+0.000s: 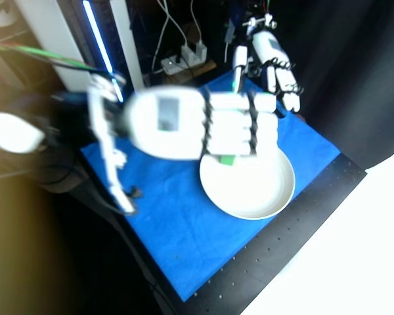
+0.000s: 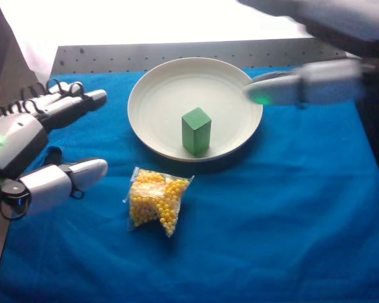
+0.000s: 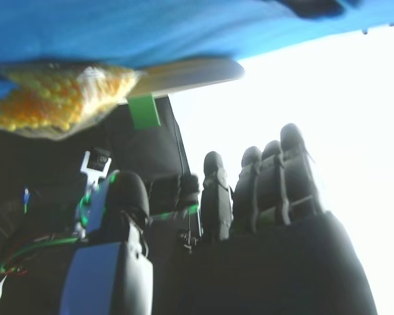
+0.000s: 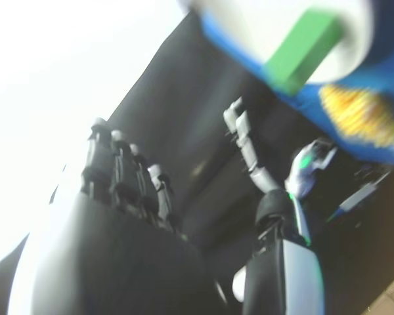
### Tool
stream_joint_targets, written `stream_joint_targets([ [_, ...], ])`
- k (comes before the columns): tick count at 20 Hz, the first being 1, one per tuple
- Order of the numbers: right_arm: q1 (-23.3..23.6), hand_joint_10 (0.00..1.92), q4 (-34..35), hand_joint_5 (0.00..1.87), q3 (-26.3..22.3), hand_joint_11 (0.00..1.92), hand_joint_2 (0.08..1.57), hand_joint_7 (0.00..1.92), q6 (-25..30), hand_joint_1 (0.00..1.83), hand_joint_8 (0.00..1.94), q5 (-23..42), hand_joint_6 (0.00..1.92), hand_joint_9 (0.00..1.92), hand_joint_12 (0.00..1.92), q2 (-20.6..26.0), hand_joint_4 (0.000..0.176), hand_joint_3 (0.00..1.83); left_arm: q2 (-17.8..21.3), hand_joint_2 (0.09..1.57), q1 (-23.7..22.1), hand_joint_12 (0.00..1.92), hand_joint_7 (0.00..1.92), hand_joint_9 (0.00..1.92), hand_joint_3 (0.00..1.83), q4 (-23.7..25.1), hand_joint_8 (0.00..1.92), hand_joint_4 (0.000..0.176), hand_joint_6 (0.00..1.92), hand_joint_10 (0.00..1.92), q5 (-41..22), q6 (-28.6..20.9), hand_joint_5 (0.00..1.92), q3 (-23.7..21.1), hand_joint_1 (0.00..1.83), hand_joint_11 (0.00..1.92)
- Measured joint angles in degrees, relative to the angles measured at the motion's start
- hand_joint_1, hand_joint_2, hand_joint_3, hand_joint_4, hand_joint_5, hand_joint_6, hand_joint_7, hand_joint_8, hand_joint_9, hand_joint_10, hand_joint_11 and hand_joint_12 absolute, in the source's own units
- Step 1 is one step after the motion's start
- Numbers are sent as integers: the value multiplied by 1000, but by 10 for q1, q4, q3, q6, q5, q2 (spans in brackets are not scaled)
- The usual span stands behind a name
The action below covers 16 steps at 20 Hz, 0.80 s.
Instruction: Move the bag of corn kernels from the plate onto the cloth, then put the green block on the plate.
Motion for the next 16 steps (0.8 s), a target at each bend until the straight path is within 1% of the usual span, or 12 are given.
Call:
stream_joint_targets([
  [1, -35, 58, 26, 0, -15, 5, 1271, 0, -20, 460, 0, 19, 0, 57, 486, 18, 99, 42, 2, 1291, 1, 285, 77, 54, 4, 2, 0, 103, 3, 5, -10, 1, 179, -2, 577, 0],
  [2, -61, 86, 52, 0, -31, 0, 1315, 0, -38, 520, 0, 30, 0, 38, 655, 33, 71, 21, 4, 1307, 1, 269, 68, 37, 4, 5, 0, 105, 1, 1, -19, 0, 162, -4, 570, 0],
  [3, -98, 466, 88, 32, -52, 0, 1353, 97, -67, 612, 36, 54, 43, 7, 1211, 49, 37, 15, 9, 1309, 1, 391, 111, 84, 1, 11, 9, 124, 10, 17, -25, 0, 191, -8, 575, 0],
  [4, -126, 811, 114, 116, -65, 0, 1320, 247, -77, 754, 106, 83, 177, 18, 1518, 60, 31, 0, 10, 1315, 1, 502, 139, 115, 1, 17, 12, 122, 9, 24, -35, 0, 197, -9, 584, 0],
  [5, -159, 1072, 137, 22, -73, 0, 1350, 230, -81, 860, 455, 118, 627, 30, 1601, 70, 0, 8, 12, 1316, 1, 676, 187, 185, 0, 18, 17, 129, 8, 43, -43, 0, 204, -9, 546, 0],
  [6, -196, 1261, 167, 4, -83, 0, 1362, 157, -82, 944, 882, 158, 879, 48, 1742, 82, 0, 7, 14, 1325, 1, 778, 209, 207, 1, 14, 15, 122, 12, 42, -52, 0, 224, -9, 638, 0],
  [7, -231, 1463, 195, 0, -95, 0, 1372, 82, -84, 992, 1252, 191, 1134, 56, 1839, 96, 0, 7, 19, 1317, 1, 905, 262, 267, 0, 9, 22, 111, 19, 57, -58, 0, 262, -9, 692, 0],
  [8, -257, 1500, 216, 0, -101, 0, 1371, 57, -89, 996, 1318, 226, 1221, 76, 1870, 103, 0, 6, 22, 1319, 1, 986, 280, 298, 0, 7, 19, 97, 17, 62, -66, 0, 273, -10, 696, 0],
  [12, -323, 1439, 282, 0, -128, 69, 1381, 58, -95, 900, 1133, 341, 1137, 88, 1887, 119, 0, 4, 34, 1350, 1, 1124, 316, 359, 2, 17, 12, 85, 0, 80, -100, 1, 246, -20, 634, 0],
  [13, -330, 1463, 286, 0, -134, 145, 1386, 61, -99, 919, 1151, 365, 1126, 116, 1823, 123, 0, 5, 39, 1373, 1, 1196, 321, 371, 7, 16, 11, 53, 4, 84, -109, 2, 223, -23, 675, 0],
  [14, -334, 1459, 290, 0, -139, 199, 1395, 70, -104, 901, 1101, 383, 1106, 146, 1798, 127, 0, 6, 44, 1392, 1, 1186, 306, 359, 9, 14, 3, 56, 2, 77, -116, 5, 212, -27, 698, 0],
  [16, -340, 1457, 291, 0, -151, 226, 1432, 49, -118, 828, 1130, 431, 1112, 176, 1790, 143, 0, 15, 54, 1405, 1, 1078, 256, 314, 4, 13, 1, 100, 2, 60, -150, 7, 197, -28, 736, 0],
])
